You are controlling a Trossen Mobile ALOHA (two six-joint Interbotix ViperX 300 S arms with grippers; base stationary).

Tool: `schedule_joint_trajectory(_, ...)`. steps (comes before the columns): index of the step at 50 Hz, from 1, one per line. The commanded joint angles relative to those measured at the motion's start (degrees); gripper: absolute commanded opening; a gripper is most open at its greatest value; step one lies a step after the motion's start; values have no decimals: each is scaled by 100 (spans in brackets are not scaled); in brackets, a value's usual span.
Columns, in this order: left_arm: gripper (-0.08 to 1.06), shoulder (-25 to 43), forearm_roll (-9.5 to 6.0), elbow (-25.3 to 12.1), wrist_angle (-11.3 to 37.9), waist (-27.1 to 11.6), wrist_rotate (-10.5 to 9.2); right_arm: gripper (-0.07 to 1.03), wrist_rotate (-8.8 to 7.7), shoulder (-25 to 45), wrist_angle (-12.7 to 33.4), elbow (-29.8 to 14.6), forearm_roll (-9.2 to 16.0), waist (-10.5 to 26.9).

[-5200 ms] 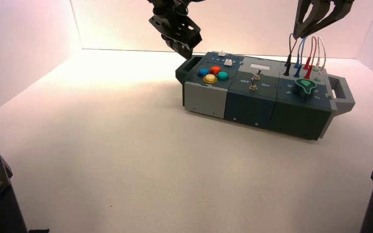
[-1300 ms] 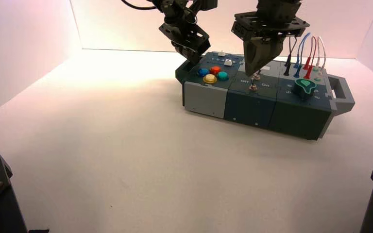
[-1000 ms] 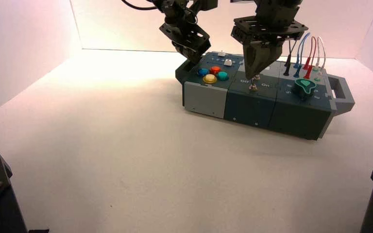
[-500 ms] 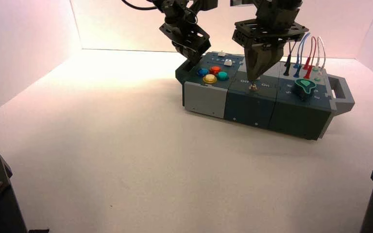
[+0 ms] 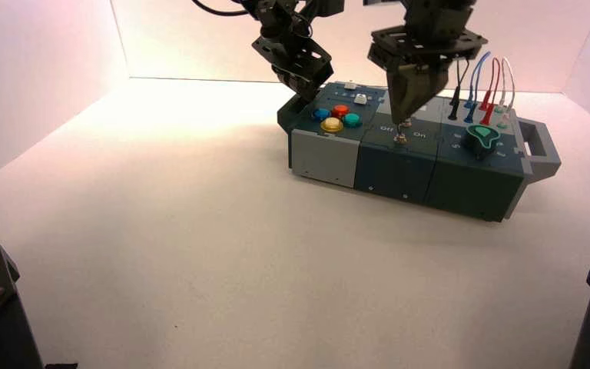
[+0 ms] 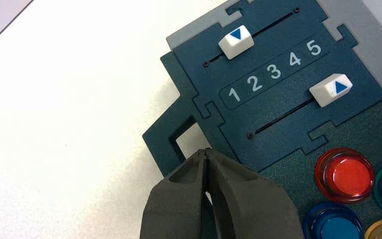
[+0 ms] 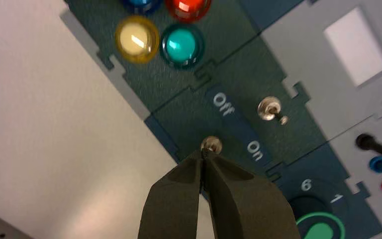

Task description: Flip the bottom switch on with the right gripper.

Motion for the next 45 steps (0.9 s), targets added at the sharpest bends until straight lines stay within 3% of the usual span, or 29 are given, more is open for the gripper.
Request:
schedule_joint_trajectory(1, -3, -53, 9, -44, 0, 105, -9, -2, 9, 26, -9, -264, 18, 35)
schedule_joint_trajectory(15, -3, -35, 9, -44, 9, 114, -9, -2, 18, 132, 18, -308, 26, 35)
schedule_joint_trajectory(45, -3, -35, 9, 0, 35, 132, -35, -2, 18, -114, 229, -35, -211, -53)
